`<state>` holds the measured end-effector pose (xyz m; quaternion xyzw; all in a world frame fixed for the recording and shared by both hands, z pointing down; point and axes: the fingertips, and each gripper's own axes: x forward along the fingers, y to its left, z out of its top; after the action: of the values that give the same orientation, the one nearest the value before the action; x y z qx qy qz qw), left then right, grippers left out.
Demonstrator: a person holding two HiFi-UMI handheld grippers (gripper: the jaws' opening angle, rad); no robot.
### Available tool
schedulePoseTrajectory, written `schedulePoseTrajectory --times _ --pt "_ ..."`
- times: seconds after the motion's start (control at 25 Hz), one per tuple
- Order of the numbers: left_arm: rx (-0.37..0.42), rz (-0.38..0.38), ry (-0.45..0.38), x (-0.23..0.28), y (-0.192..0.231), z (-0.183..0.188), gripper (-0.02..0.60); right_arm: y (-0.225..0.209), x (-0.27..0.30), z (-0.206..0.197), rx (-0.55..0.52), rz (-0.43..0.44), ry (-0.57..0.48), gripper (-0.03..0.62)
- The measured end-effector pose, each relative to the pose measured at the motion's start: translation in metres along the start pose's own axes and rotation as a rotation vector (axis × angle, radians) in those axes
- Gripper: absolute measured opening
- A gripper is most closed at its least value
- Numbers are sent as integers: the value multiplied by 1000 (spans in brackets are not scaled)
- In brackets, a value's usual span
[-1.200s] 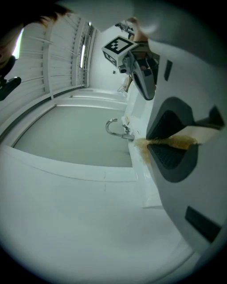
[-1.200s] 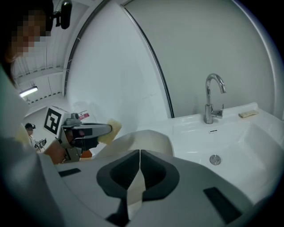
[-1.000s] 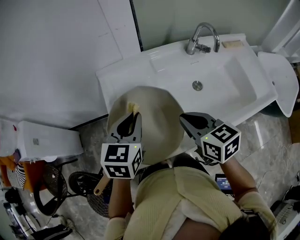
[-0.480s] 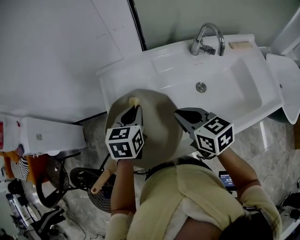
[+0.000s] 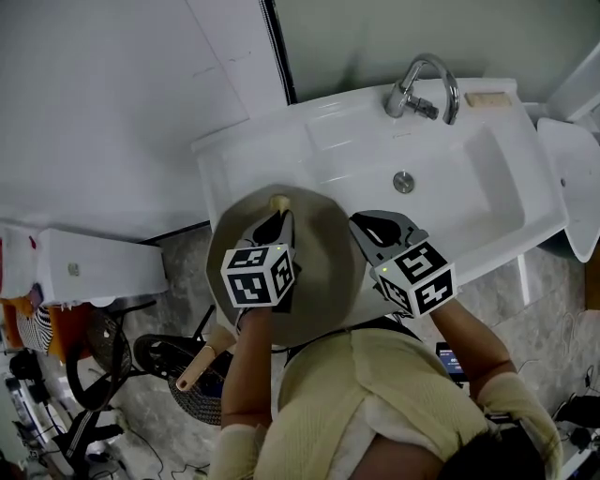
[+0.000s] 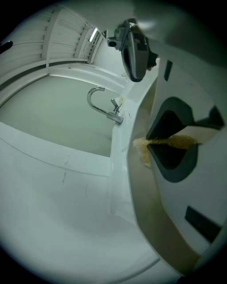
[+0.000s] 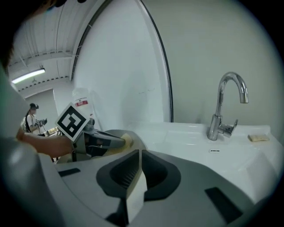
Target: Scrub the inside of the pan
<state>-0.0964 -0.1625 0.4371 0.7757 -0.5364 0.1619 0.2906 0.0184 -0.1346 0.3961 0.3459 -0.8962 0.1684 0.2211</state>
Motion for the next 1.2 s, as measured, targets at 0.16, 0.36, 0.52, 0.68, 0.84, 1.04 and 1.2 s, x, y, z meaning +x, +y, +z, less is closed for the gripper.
schedulePoseTrajectory --times 0.16,0.36,0.52,0.68,0.84,1.04,1.2 --pt "-20 -22 -8 6 -4 -1 83 -9 9 -6 7 -17 25 32" --pt "-49 -41 -29 9 -5 -1 83 -12 21 -13 78 2 36 32" --pt "-55 -49 -43 10 -8 -4 84 -11 27 -18 136 28 39 34" --pt "-59 -53 -52 12 -8 -4 84 -11 34 -18 157 36 48 37" --pt "-66 -61 -68 13 -8 -4 84 -9 39 -25 188 57 86 48" --pt "-73 -69 -57 17 -8 -8 84 -8 45 -34 197 46 135 48" --pt "-73 -79 -50 21 -8 -9 84 -8 47 -34 223 56 125 47"
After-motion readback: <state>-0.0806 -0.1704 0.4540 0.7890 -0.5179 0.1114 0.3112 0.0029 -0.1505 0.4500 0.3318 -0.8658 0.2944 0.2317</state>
